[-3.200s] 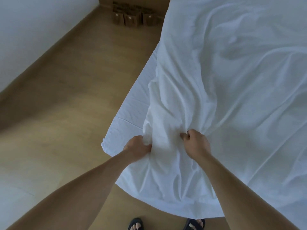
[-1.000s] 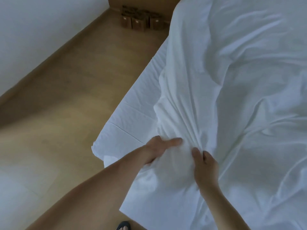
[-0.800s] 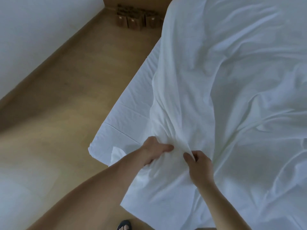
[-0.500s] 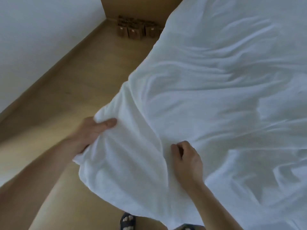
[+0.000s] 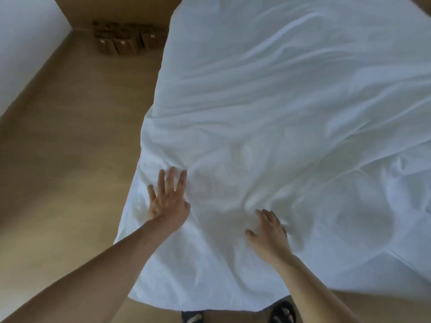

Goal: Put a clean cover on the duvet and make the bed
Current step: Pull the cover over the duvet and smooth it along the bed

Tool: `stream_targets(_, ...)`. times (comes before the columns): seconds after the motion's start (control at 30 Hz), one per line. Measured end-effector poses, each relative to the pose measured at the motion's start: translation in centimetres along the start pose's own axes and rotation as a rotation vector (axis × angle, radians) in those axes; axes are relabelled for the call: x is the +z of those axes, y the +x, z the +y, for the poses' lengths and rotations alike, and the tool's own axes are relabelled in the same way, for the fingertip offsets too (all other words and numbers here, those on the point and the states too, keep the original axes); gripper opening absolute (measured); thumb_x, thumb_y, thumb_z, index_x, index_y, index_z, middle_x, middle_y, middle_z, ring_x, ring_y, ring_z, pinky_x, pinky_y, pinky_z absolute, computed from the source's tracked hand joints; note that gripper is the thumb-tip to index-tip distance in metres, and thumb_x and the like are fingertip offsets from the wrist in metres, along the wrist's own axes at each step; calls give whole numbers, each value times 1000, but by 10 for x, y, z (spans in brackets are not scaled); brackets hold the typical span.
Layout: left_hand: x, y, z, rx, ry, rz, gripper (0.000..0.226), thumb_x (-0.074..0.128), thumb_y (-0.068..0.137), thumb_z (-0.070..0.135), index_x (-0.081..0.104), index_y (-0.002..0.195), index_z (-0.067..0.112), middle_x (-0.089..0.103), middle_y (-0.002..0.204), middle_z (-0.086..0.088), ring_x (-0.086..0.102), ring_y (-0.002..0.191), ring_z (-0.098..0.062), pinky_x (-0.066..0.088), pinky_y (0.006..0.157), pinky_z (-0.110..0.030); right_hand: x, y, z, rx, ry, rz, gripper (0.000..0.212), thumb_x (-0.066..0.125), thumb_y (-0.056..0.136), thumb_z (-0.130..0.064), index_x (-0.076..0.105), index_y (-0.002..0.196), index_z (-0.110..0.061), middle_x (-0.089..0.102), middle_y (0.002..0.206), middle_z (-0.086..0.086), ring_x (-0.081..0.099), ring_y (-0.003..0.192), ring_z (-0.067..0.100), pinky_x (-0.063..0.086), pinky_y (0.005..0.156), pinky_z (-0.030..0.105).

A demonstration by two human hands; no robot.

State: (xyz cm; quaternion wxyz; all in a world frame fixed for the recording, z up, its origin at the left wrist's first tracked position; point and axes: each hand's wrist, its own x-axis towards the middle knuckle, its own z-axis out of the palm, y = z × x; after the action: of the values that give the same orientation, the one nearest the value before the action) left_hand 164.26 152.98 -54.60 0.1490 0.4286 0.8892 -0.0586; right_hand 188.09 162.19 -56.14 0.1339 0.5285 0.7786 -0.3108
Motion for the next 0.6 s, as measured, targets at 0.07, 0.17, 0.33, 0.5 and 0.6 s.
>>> stream_targets(0.07, -7, -3, 42, 139, 43, -68, 78, 40, 97, 36, -11, 157, 28, -20, 164, -2, -18, 151, -30, 5, 120, -57, -10, -10, 25, 39, 29, 60, 69, 48, 98, -41, 20, 156, -20, 13, 165, 0, 2, 153, 18, 13, 122, 39)
stream_targets(0.17, -14, -8, 120, 260, 37, -176, 79, 38, 99, 45, -14, 156, 29, -23, 163, 0, -18, 150, -32, 6, 119, -61, -32, -32, 78, 123, 114, 164, 70, 49, 99, -42, 18, 157, -20, 6, 166, -1, -3, 153, 18, 11, 123, 38)
stream_targets(0.33, -24, -25, 272, 539, 51, -203, 82, 39, 97, 53, -15, 155, 33, -21, 164, 2, -17, 151, -29, 13, 118, -60, -82, -57, 190, 280, 221, 260, 75, 50, 97, -44, 13, 158, -21, 3, 167, -1, -4, 153, 17, 14, 123, 39)
stream_targets(0.5, -29, -51, 428, 665, 36, -242, 80, 41, 97, 52, -10, 156, 35, -16, 165, 4, -14, 152, -27, 12, 119, -59, -141, -70, 302, 331, 330, 354, 75, 51, 97, -42, 13, 158, -23, 3, 167, -2, -6, 153, 16, 11, 123, 38)
stream_targets(0.6, -26, -59, 505, 643, 35, -221, 79, 44, 97, 52, -1, 158, 30, -9, 166, 2, -7, 153, -27, 16, 119, -56, -167, -84, 373, 386, 387, 369, 74, 50, 98, -42, 11, 159, -23, 1, 167, -3, -7, 153, 16, 9, 122, 37)
